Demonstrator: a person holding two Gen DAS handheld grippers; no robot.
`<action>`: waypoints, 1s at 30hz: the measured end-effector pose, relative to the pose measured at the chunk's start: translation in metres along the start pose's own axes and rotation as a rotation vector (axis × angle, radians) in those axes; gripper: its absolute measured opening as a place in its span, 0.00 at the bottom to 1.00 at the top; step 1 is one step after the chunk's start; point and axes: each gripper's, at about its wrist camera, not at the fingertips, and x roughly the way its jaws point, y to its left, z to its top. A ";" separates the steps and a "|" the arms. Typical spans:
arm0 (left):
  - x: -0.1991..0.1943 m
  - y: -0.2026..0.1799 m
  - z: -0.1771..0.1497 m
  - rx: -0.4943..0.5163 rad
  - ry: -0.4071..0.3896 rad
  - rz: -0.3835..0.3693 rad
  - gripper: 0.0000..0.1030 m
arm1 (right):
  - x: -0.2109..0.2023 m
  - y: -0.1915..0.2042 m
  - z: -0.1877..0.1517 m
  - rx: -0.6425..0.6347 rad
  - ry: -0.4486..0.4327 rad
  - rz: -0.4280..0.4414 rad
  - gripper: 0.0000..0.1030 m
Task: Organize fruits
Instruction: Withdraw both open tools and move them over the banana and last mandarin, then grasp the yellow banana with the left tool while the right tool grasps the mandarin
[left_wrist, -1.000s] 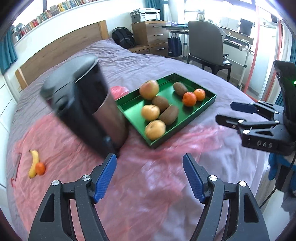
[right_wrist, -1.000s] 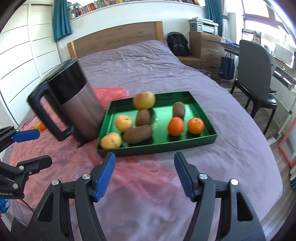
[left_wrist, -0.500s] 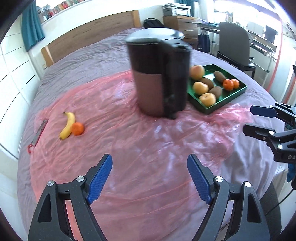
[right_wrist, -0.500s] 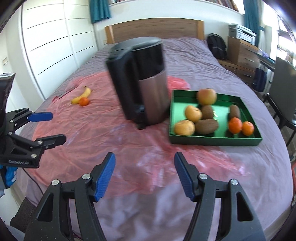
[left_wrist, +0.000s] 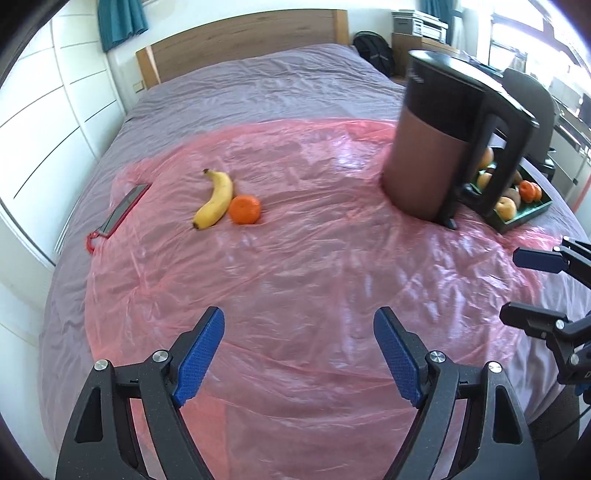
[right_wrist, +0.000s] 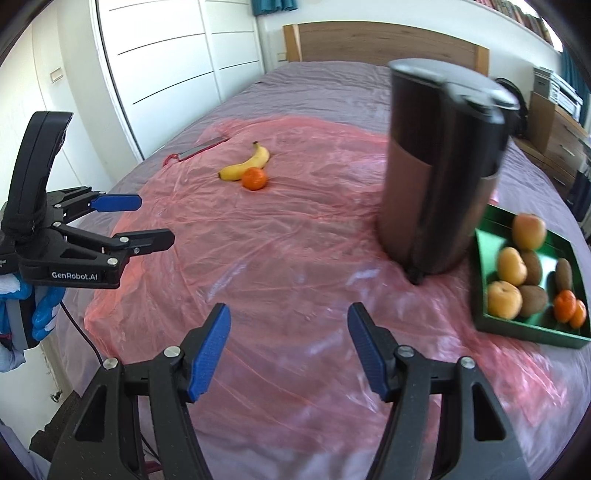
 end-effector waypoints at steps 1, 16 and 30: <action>0.006 0.009 0.000 -0.013 0.005 0.002 0.77 | 0.008 0.003 0.004 -0.005 0.006 0.009 1.00; 0.080 0.103 0.051 -0.141 0.027 0.004 0.77 | 0.105 0.029 0.072 -0.084 0.046 0.089 1.00; 0.184 0.147 0.127 -0.168 0.103 -0.070 0.76 | 0.211 0.041 0.152 -0.046 0.020 0.145 1.00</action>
